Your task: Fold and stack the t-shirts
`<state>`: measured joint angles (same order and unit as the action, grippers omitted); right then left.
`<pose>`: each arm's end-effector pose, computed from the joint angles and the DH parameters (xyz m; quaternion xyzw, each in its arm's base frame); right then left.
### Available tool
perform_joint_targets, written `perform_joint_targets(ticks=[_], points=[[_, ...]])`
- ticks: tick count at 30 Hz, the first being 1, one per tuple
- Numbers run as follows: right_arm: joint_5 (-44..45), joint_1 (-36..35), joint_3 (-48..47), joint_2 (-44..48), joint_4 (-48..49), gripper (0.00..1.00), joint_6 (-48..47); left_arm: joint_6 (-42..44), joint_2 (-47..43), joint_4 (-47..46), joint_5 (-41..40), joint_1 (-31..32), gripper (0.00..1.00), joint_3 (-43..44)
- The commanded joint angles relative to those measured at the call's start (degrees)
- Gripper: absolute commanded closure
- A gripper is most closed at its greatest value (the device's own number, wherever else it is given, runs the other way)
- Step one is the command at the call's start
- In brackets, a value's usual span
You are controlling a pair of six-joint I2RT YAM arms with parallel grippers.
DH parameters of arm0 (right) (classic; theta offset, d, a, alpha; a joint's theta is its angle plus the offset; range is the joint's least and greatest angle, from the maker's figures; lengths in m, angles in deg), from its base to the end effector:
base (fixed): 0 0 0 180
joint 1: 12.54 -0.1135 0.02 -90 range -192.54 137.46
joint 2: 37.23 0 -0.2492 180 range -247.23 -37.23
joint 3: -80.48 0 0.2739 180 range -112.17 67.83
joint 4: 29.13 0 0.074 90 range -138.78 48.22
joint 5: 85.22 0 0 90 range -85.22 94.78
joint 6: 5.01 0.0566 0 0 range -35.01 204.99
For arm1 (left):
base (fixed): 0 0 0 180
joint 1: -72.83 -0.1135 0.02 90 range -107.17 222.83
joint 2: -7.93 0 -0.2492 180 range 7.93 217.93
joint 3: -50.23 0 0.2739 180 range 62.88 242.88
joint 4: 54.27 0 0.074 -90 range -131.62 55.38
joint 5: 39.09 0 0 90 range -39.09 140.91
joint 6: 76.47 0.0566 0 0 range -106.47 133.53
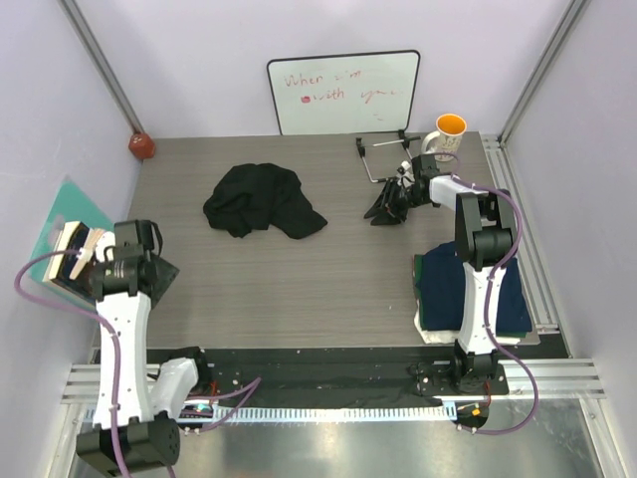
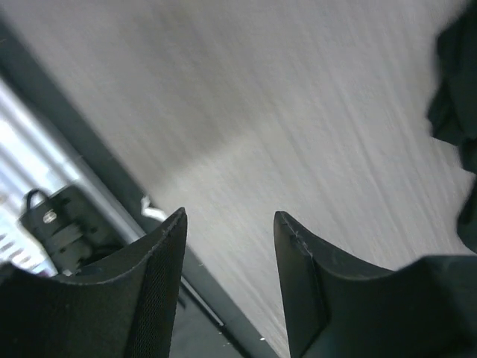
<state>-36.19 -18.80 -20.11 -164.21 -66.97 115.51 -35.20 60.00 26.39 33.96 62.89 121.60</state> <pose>0.4592 0.0877 0.0857 0.1156 0.9092 0.3896 0.0906 0.1811 0.0485 0.2881 -0.5013 0.8176 0.0535 0.2782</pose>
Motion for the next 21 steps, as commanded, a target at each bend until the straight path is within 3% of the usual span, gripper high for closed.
perform_joint_targets(ticks=[1,6,21], points=[[0.7,-0.4,-0.5,-0.4,0.7,0.61,1.0,-5.7,-1.6,9.3,-7.3,-2.5,0.49,-1.1],[0.0,-0.8,-2.4,-1.2,0.6,0.61,1.5,-3.2,1.2,12.2,-8.5,-8.2,0.37,0.2],[-0.7,-0.2,-4.1,-0.8,0.1,0.62,1.8,-8.5,2.7,13.4,-13.9,-17.2,0.34,-2.9]])
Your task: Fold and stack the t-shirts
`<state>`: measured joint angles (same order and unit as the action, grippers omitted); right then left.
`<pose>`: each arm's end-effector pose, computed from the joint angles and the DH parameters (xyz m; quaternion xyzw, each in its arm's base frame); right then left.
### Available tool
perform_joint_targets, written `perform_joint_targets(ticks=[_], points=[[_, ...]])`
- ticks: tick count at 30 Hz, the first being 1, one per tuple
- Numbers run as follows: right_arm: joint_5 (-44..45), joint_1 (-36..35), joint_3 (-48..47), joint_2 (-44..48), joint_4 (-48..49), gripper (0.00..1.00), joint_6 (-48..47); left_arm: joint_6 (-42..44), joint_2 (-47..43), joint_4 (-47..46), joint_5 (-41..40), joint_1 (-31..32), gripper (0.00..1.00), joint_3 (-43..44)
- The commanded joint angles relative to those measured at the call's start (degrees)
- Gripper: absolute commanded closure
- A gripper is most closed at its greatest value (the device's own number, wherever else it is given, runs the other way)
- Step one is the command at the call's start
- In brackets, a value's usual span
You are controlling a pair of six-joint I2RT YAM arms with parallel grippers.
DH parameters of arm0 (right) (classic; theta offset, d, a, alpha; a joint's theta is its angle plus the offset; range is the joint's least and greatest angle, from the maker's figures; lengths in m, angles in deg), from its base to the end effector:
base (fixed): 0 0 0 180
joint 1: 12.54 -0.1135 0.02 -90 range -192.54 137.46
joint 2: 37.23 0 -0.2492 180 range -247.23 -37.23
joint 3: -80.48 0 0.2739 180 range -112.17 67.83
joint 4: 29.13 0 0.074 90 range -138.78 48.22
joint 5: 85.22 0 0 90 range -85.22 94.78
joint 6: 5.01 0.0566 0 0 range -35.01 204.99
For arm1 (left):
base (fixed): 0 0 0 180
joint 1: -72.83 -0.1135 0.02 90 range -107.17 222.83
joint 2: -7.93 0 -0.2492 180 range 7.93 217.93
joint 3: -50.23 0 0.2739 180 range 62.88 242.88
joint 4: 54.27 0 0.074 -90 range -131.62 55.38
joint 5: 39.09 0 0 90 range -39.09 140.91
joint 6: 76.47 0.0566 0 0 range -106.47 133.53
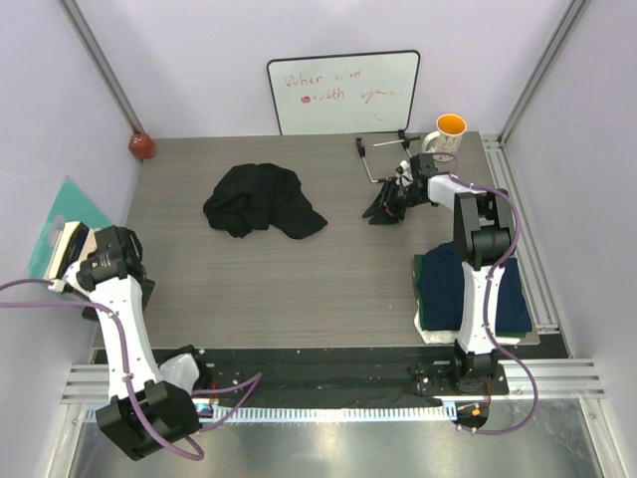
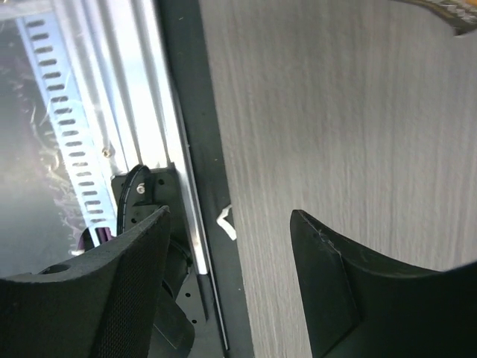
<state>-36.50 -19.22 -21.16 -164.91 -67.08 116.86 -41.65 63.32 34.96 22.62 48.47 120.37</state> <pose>0.4620 0.0917 0.0858 0.1214 0.9072 0.3937 0.0854 0.1497 0.0972 0.2690 -0.6400 0.7174 0.1986 0.1906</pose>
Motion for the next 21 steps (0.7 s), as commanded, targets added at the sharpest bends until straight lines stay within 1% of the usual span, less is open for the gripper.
perform_joint_targets(ticks=[1,4,9,13,17,21], points=[[-0.3,0.3,-3.7,-0.2,0.2,0.62,0.5,-2.0,-0.1,4.7,-2.5,-3.2,0.34,-1.5],[-0.9,0.3,-4.7,-0.6,0.6,0.62,1.5,-2.0,2.7,4.9,-1.2,-4.6,0.33,1.4],[-1.9,0.3,-5.5,-0.6,2.4,0.62,3.5,-2.6,7.4,5.3,-2.0,-8.7,0.33,5.6],[-2.3,0.3,-7.0,-1.1,2.5,0.62,3.7,-3.3,11.3,5.1,0.4,-12.8,0.33,4.6],[-3.1,1.0,-8.2,-2.4,3.1,0.62,4.8,-3.6,14.0,3.7,0.4,-17.0,0.33,4.9],[-4.3,1.5,-8.3,-3.2,5.4,0.62,6.7,-2.9,18.7,2.6,-1.0,-18.0,0.33,9.7]])
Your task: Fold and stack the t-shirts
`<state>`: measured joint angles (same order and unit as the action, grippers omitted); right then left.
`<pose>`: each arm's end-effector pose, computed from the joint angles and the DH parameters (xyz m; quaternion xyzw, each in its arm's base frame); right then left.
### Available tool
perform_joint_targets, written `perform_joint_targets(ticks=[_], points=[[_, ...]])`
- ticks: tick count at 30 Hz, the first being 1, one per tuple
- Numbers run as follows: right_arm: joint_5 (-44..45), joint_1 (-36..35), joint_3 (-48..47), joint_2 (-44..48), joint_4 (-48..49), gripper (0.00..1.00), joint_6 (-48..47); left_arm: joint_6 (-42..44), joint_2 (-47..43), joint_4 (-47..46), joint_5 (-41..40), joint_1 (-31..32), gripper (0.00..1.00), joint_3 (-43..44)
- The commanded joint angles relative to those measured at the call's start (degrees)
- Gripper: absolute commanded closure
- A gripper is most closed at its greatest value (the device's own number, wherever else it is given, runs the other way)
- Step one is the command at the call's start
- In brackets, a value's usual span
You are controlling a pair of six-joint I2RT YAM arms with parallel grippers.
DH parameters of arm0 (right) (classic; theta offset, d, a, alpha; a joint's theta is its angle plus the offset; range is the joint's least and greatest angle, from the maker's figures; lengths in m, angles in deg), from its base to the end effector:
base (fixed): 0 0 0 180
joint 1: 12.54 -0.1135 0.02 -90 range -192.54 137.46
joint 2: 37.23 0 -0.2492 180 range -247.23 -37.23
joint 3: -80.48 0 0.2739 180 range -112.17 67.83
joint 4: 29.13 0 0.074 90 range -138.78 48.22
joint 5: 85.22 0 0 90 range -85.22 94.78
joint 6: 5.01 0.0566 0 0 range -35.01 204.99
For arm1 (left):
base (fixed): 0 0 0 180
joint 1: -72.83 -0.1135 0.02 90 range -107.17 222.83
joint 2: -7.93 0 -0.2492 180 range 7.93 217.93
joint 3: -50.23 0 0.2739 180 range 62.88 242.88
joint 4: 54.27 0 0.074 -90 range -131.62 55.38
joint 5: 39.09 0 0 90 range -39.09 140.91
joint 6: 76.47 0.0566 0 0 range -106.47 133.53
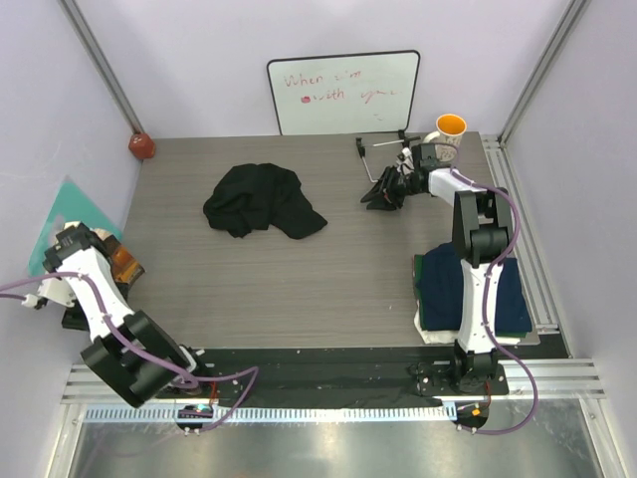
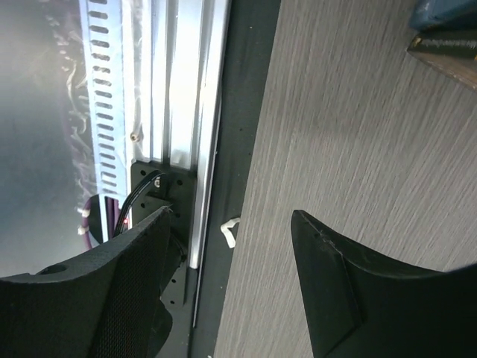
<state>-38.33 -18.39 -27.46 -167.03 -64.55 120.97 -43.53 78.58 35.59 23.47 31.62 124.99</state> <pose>0.4895 0.0890 0.1060 0.1320 0.8886 0.4228 0.1189 0.1482 0.1645 0.2444 -0.7399 0.6285 0.2298 0.0684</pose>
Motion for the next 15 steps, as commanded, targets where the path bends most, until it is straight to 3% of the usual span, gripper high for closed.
perform_joint_targets(ticks=[1,8,15], points=[[-2.5,0.7,-2.1,-1.2,2.9,0.62,2.7,-1.0,4.7,2.2,-2.3,-1.3,0.32,6.1],[-3.0,1.9,-1.0,-1.1,3.5,0.62,2.7,-0.4,12.2,1.4,-3.2,-4.2,0.32,11.5],[-2.9,3.4,0.1,-0.3,3.7,0.62,2.5,-0.4,14.9,-1.2,-2.9,-6.6,0.32,11.6]])
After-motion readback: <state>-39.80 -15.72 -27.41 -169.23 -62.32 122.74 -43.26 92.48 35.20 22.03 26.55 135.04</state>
